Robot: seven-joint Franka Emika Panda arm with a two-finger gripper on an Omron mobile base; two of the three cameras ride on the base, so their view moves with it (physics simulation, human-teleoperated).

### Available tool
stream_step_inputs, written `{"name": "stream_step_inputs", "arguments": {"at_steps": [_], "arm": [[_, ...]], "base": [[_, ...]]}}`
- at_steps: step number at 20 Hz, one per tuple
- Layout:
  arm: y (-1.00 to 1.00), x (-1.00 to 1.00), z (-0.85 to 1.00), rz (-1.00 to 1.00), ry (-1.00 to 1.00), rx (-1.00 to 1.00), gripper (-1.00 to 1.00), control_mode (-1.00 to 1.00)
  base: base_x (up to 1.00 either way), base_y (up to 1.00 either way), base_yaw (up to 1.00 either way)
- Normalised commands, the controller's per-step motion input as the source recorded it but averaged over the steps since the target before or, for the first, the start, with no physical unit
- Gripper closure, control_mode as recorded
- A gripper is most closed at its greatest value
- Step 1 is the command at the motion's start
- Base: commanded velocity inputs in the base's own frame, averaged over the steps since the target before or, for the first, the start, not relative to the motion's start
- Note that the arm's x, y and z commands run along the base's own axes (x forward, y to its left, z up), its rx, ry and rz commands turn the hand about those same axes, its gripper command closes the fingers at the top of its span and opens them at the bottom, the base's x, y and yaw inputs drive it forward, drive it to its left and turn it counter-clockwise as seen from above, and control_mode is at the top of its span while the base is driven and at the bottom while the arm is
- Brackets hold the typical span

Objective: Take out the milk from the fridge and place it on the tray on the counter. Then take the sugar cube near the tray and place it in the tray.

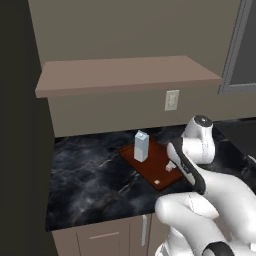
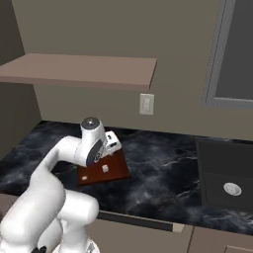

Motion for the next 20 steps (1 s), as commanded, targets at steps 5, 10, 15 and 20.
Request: {"name": "stream_step_inputs", "arguments": {"at_steps": [5,10,15,20], "arm": [[-0.14,-0.61,0.89,-0.07,-0.14,0.06,-1.0,-1.0],[-0.22,-0.79,1.0,-0.18,-0.01,0.02,-1.0,-1.0],[-0.18,-1.0,1.0,-0.17,0.05,0.09,-1.0,-1.0],[-0.08,-0.99,1.0,-0.02,0.05,0.17,-1.0,-1.0]], "base": [[0.0,0.0,0.0],[0.0,0.0,0.0],[0.0,0.0,0.0],[0.0,0.0,0.0]]}}
